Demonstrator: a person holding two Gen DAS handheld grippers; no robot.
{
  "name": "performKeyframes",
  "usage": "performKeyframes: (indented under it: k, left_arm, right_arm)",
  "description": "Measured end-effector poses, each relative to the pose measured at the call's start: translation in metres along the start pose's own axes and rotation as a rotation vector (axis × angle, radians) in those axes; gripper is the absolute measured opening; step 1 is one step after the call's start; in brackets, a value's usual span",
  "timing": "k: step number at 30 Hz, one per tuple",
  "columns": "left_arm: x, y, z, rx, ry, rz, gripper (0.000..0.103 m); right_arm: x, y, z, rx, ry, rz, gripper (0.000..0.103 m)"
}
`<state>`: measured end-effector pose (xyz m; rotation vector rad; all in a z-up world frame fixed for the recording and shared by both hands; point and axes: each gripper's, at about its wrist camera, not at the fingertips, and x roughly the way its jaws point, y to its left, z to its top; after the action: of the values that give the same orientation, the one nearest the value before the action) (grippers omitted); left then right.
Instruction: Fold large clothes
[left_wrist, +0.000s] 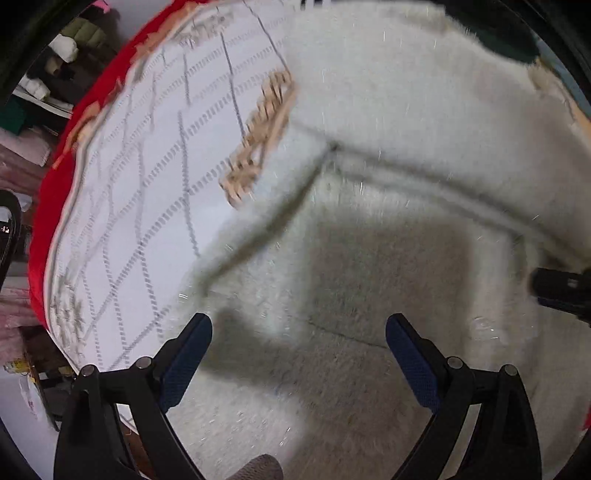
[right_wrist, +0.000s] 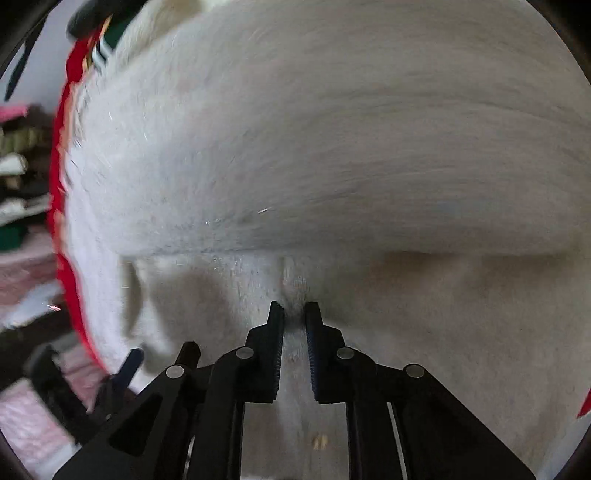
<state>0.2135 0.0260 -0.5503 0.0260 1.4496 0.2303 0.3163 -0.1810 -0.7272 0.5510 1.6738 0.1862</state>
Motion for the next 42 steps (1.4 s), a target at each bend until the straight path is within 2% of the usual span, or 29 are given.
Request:
performKeyframes:
  k: [3,6,8,10,13,15,16,18,20,21,23,25,26,28,31,33,36,38,40,42]
  left_arm:
    - [-0.032,-0.013,0.009,0.011,-0.062,-0.028,0.096]
    - [-0.05,-0.05,0.025,0.055,-0.111,-0.042,0.096]
    - [-0.052,-0.078,0.037,0.08,-0.135,-0.038,0.096]
    - [-0.042,-0.109,0.052,0.097,-0.151,-0.016,0.096]
    - [-0.012,-0.138,0.077,0.117,-0.14,0.046,0.096]
    - [0.001,-0.153,0.079,0.136,-0.118,0.098,0.097]
    - [0.006,-0.156,0.079,0.132,-0.112,0.115,0.099]
    - [0.008,-0.151,0.076,0.093,-0.112,0.122,0.103]
    - [0.008,-0.147,0.074,0.065,-0.102,0.11,0.103]
    - [0.009,-0.146,0.075,0.052,-0.096,0.108,0.103]
    - [0.008,-0.147,0.074,0.041,-0.099,0.13,0.103]
    - [0.006,-0.154,0.074,0.042,-0.103,0.156,0.103]
    - [0.006,-0.155,0.074,0.039,-0.104,0.162,0.103]
    - [0.004,-0.155,0.072,0.029,-0.104,0.164,0.103]
    - [0.001,-0.152,0.069,0.04,-0.104,0.167,0.103]
    - [-0.003,-0.147,0.063,0.06,-0.098,0.169,0.103]
    - [-0.007,-0.139,0.049,0.084,-0.086,0.16,0.103]
    - [-0.009,-0.14,0.034,0.117,-0.091,0.166,0.103]
    - [-0.012,-0.141,0.025,0.13,-0.107,0.174,0.103]
    - [-0.02,-0.141,0.021,0.122,-0.142,0.195,0.103]
  right_arm:
    - [-0.061,-0.036,-0.009,0.064,-0.094,-0.034,0.013]
    - [-0.122,-0.083,-0.016,0.13,-0.195,-0.161,0.014]
    - [-0.144,-0.11,-0.008,0.134,-0.229,-0.247,0.025]
    - [-0.15,-0.136,0.003,0.137,-0.232,-0.287,0.033]
    - [-0.133,-0.154,0.027,0.112,-0.203,-0.317,0.033]
    - [-0.115,-0.166,0.047,0.059,-0.173,-0.309,0.033]
    - [-0.101,-0.173,0.06,0.017,-0.13,-0.3,0.033]
    - [-0.088,-0.184,0.072,-0.019,-0.101,-0.274,0.027]
    - [-0.093,-0.202,0.075,0.018,-0.139,-0.216,0.024]
    - [-0.095,-0.222,0.075,0.087,-0.151,-0.18,0.024]
    - [-0.092,-0.248,0.071,0.196,-0.142,-0.076,0.024]
    - [-0.091,-0.244,0.07,0.144,-0.126,-0.08,0.025]
    - [-0.092,-0.238,0.069,0.086,-0.107,-0.059,0.021]
    - [-0.092,-0.24,0.066,0.061,-0.084,0.009,0.007]
    - [-0.089,-0.244,0.056,0.094,-0.091,0.037,0.006]
    - [-0.089,-0.254,0.034,0.177,-0.047,0.104,0.006]
    - [-0.09,-0.268,0.0,0.249,0.004,0.154,0.005]
    - [-0.082,-0.279,-0.018,0.277,0.038,0.105,0.007]
    - [-0.068,-0.281,-0.027,0.226,0.079,0.015,0.01]
    - [-0.076,-0.274,-0.03,0.205,0.084,-0.02,0.022]
